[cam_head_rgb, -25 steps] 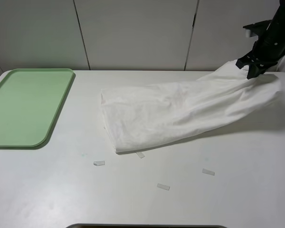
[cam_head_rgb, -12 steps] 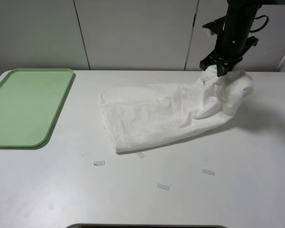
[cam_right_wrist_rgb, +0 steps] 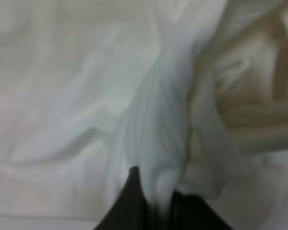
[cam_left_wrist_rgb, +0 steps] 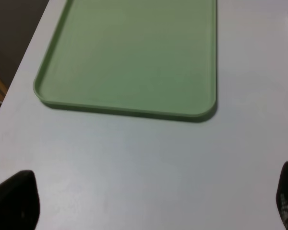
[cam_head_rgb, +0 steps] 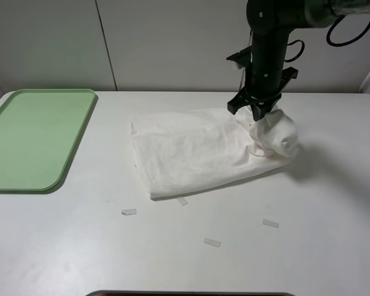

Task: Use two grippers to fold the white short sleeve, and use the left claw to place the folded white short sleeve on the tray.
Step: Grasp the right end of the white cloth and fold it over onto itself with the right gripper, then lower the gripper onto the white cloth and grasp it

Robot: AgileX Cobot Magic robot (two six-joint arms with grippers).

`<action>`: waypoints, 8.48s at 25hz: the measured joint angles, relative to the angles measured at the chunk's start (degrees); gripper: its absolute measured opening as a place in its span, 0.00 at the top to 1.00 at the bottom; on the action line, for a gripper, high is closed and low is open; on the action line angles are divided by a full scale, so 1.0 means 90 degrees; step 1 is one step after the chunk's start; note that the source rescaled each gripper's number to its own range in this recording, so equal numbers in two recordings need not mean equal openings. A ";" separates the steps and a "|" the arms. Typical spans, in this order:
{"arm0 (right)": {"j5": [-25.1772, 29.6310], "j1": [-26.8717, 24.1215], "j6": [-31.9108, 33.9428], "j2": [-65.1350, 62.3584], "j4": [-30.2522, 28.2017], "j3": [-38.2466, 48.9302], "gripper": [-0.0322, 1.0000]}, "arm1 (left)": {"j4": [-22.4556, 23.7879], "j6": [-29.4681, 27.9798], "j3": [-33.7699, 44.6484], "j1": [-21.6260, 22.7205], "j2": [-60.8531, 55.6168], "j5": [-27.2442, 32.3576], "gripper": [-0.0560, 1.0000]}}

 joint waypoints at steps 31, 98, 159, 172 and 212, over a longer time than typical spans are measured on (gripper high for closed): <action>0.0325 -0.0227 0.0274 -0.0376 0.0809 -0.1225 0.00 | 0.0000 0.0000 0.0000 0.0000 0.0000 0.0000 0.02; 0.0332 -0.0537 -0.0060 -0.4416 0.1045 0.3002 0.00 | 0.0000 0.0000 0.0000 0.0000 0.0000 0.0000 0.02; -0.0937 -0.2016 0.0051 -1.3683 0.1118 0.7767 0.00 | 0.0000 0.0000 0.0000 0.0000 0.0000 0.0000 0.02; -0.0937 -0.2016 0.0051 -1.3683 0.1118 0.7767 0.00 | 0.0076 0.0000 0.0000 0.0000 0.0000 0.0000 0.02; -0.0937 -0.2016 0.0058 -1.3683 0.1118 0.7767 0.00 | -0.2098 0.0337 -0.2055 -0.1759 0.8667 -0.3935 0.02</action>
